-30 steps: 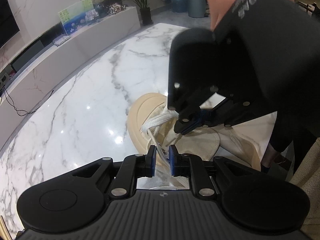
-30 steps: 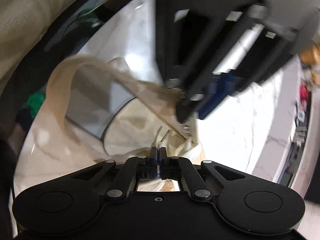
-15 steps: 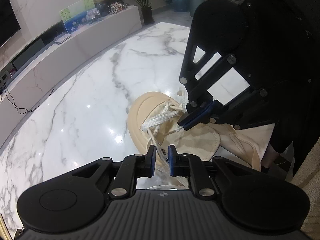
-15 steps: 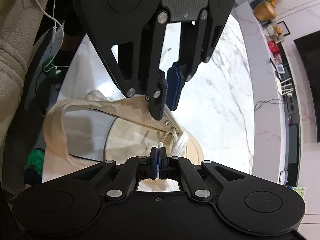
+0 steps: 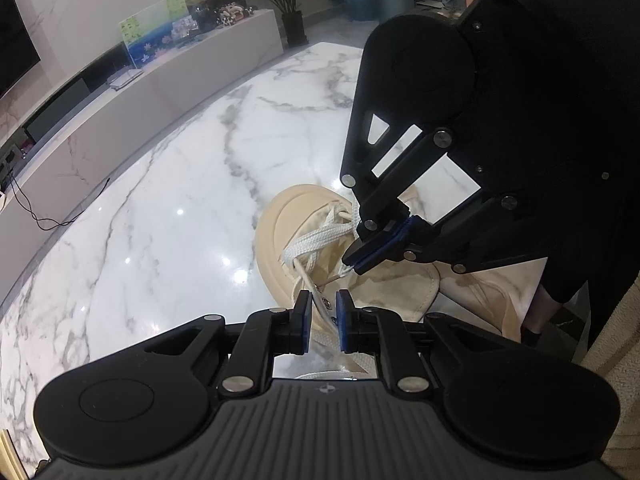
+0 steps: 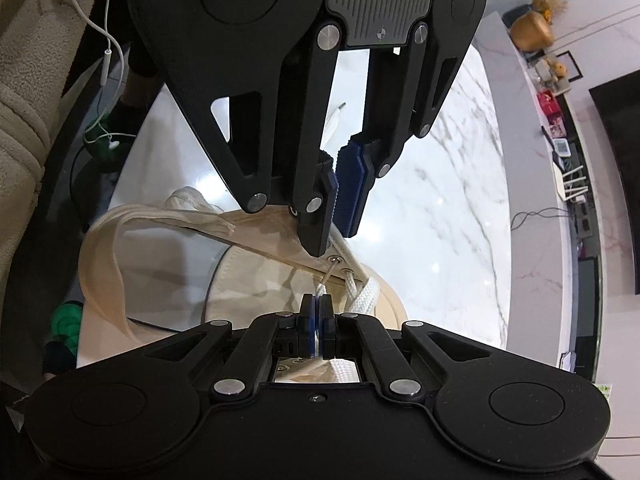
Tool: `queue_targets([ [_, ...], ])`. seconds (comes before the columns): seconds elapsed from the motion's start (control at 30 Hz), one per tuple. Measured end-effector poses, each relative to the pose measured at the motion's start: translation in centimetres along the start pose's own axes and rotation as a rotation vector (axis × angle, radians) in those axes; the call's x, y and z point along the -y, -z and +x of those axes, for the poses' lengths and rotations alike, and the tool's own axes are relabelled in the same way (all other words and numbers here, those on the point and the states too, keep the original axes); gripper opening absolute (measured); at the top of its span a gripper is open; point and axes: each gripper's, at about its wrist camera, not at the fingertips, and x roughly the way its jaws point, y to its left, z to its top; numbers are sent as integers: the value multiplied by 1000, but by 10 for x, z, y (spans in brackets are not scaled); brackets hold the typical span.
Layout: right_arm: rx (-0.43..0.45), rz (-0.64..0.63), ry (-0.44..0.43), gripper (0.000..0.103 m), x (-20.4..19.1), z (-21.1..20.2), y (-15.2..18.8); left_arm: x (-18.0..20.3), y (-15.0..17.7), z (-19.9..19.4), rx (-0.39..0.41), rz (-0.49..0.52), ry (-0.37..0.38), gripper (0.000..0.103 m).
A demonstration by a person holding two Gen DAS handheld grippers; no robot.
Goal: Lace up shoes with both hands
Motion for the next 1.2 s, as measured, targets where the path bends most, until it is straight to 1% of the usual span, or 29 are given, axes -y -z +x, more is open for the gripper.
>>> queue_targets([
  [0.23, 20, 11, 23, 0, 20, 10, -17, -1, 1, 0, -2, 4, 1, 11],
  [0.4, 38, 37, 43, 0, 45, 30, -29, 0, 1, -1, 1, 5, 1, 12],
  [0.5, 46, 56, 45, 0, 60, 45, -37, -1, 1, -7, 23, -1, 6, 12],
  [0.6, 54, 74, 38, 0, 76, 59, -44, -4, 2, -19, 47, 3, -7, 12],
  [0.73, 62, 90, 37, 0, 99, 78, -55, -9, 5, -25, 54, 13, -32, 12],
  [0.9, 65, 102, 35, 0, 122, 96, -64, -8, 10, -20, 30, 65, -56, 12],
  [1.0, 69, 118, 32, 0, 142, 110, -72, -5, 12, -15, 33, 114, -41, 12],
  [1.13, 72, 127, 27, 0, 163, 127, -82, 4, 16, -9, 41, 221, -38, 12],
  [1.2, 73, 130, 25, 0, 175, 135, -87, 8, 18, -7, 53, 281, -51, 12],
])
